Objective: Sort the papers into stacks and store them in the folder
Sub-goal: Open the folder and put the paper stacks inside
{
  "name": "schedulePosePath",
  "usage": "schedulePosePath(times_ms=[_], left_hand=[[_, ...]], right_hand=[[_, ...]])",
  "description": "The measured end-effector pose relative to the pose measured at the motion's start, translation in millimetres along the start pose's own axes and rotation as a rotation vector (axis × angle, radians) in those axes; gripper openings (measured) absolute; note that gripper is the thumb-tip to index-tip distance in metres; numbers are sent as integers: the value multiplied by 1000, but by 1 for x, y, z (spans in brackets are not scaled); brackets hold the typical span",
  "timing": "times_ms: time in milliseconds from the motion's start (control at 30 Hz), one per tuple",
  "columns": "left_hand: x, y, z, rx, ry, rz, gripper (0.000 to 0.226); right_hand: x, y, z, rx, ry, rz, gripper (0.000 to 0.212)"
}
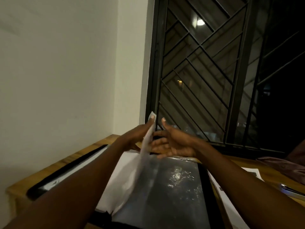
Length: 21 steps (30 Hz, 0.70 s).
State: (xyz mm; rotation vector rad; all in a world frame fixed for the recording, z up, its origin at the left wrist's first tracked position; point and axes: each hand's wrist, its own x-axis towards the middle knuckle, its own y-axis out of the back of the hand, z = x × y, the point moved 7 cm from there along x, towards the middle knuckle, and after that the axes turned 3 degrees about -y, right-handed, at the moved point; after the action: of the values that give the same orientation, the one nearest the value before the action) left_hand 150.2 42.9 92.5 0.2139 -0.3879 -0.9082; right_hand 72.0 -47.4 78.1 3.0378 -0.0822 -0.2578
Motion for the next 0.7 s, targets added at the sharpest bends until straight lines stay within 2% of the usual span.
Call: schedulePosePath(times_ms=[100, 133, 200, 300, 400, 533, 600, 700], left_hand=[[-22, 59, -13, -177, 149, 90, 82], [-30, 77, -19, -185, 199, 73, 84], [-45, 104, -23, -52, 253, 14, 70], [-63, 150, -27, 345, 328, 58, 36], [-78, 186, -56, 425, 471, 118, 42], [-93, 193, -101, 586, 603, 140, 45], [-97, 186, -123, 678, 676, 84, 50], [-95, 178, -144, 849, 768, -34, 58]], right_hand=[[19, -34, -1, -170, 40, 2, 51], [27, -48, 3, -238, 41, 3, 46], [38, -72, 9, -397, 48, 13, 46], [52, -104, 17, -693, 76, -1, 54], [72, -121, 30, -1060, 138, 27, 58], [101, -117, 66, -1088, 74, 107, 66], [108, -107, 83, -1096, 24, 185, 72], [112, -104, 102, -1147, -15, 211, 74]])
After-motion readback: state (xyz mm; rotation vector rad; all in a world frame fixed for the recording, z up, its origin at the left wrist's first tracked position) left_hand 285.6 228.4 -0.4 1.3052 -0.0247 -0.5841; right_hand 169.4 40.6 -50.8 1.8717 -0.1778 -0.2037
